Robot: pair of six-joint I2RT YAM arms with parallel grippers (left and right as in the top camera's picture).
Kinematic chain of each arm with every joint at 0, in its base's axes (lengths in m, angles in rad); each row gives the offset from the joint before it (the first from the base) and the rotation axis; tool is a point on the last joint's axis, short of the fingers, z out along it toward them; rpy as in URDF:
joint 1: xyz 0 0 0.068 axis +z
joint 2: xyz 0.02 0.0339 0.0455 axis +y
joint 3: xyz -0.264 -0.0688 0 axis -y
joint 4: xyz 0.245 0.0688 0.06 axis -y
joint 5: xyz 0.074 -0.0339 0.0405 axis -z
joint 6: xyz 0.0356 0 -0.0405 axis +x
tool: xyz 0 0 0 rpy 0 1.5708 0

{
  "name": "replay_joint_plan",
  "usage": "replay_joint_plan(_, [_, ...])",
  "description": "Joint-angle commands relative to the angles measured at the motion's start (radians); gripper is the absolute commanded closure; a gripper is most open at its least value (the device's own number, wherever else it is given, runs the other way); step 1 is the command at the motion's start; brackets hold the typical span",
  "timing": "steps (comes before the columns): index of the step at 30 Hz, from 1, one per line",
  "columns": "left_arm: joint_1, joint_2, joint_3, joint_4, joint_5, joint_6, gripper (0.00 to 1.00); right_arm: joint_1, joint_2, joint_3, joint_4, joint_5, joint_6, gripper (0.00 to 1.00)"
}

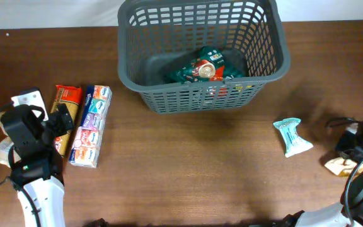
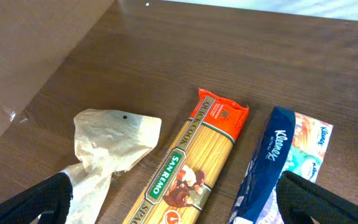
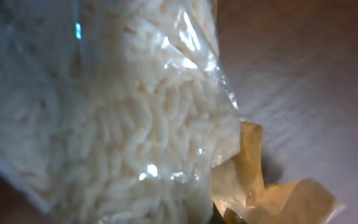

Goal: Pack container
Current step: 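Lift the brown paper bag into the basket and release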

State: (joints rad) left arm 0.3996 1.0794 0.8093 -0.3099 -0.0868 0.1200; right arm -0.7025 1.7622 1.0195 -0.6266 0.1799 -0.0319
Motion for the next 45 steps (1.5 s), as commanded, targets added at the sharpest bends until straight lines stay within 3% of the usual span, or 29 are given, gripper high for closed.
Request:
replay_joint_plan(1, [0.003,0.006,0.013,0.002,-0.008,0.016,0.01,0.002,-0.029,0.125,-0.047,-0.166,0.068,0.96])
replay_joint_plan(5, [0.003,0.006,0.013,0.002,-0.008,0.016,0.01,0.002,-0.080,0.340,-0.183,-0.285,0.146,0.96])
replay_joint_plan(12, [0.003,0.006,0.013,0.002,-0.008,0.016,0.01,0.040,-0.126,0.827,-0.495,-0.499,0.149,0.97])
replay_joint_plan(16, [0.003,0.006,0.013,0.002,-0.008,0.016,0.01,0.141,-0.139,1.080,-0.616,-0.502,0.111,0.96])
replay_joint_plan(21, [0.003,0.006,0.013,0.002,-0.008,0.016,0.01,0.369,-0.142,1.318,-0.676,-0.502,0.015,0.96])
replay_joint_plan(28, [0.003,0.006,0.013,0.002,-0.008,0.016,0.01,0.769,-0.114,1.355,-0.584,-0.433,-0.169,0.96])
replay_joint_plan(32, [0.003,0.006,0.013,0.002,-0.008,0.016,0.01,0.912,-0.026,1.352,-0.547,-0.383,-0.292,0.96])
replay_joint_plan(36, [0.003,0.006,0.013,0.002,-0.008,0.016,0.01,0.984,0.095,1.352,-0.478,-0.278,-0.382,0.96])
replay_joint_plan(45, [0.003,0.006,0.013,0.002,-0.008,0.016,0.01,0.990,0.370,1.352,-0.430,-0.224,-0.382,0.96])
